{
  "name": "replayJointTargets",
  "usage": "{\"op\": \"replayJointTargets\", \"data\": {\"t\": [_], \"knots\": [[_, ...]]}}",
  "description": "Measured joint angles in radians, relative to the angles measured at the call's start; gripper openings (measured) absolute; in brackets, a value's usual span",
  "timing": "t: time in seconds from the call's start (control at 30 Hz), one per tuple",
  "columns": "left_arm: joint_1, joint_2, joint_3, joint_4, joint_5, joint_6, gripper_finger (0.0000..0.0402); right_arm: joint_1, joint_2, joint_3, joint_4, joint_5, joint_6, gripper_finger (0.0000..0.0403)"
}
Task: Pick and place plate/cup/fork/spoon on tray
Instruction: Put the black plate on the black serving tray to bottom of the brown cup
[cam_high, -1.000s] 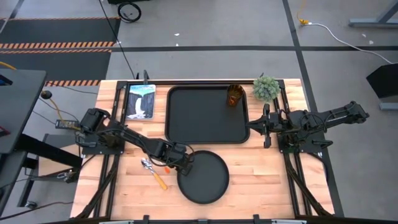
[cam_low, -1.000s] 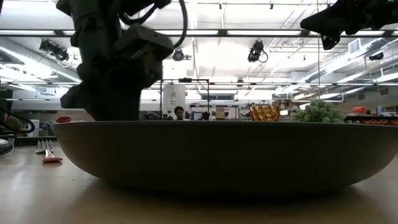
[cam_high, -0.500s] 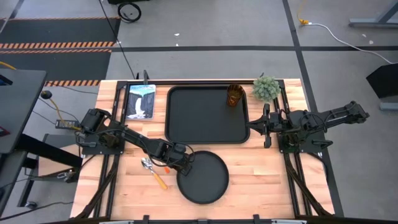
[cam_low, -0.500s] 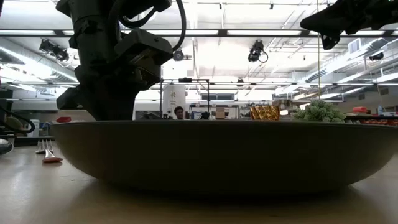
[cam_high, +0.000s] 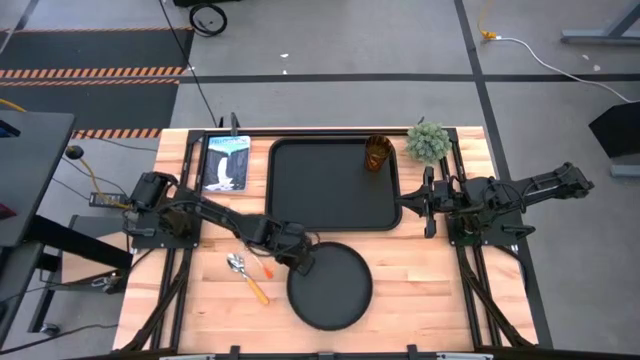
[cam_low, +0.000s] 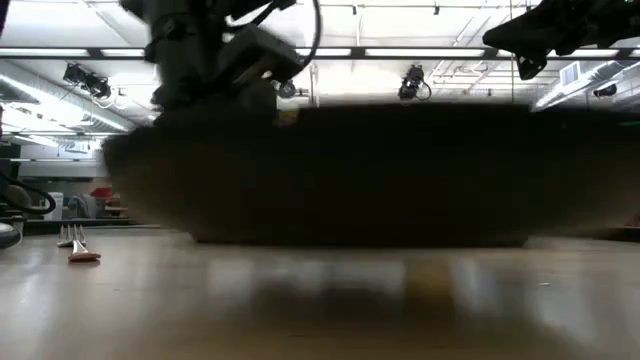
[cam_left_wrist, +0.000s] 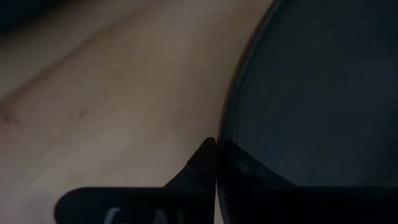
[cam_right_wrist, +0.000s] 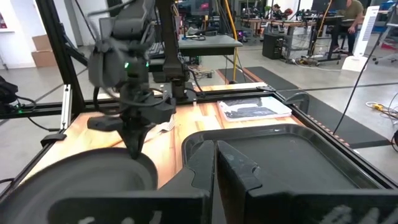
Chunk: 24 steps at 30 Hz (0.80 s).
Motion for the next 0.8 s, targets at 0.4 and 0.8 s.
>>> {"op": "replayJointTargets", "data": {"t": [0.4, 0.8], "knots": [[0.267, -0.001, 0.167, -0.164, 0.048, 0.248, 0.0012, 0.000, 0.000, 0.000, 0.000, 0.000, -0.001, 0.0022], [0.566, 0.009, 0.167, -0.151, 0.040, 0.431, 0.0012, -0.001, 0.000, 0.000, 0.034, 0.001, -0.020, 0.0023]]}}
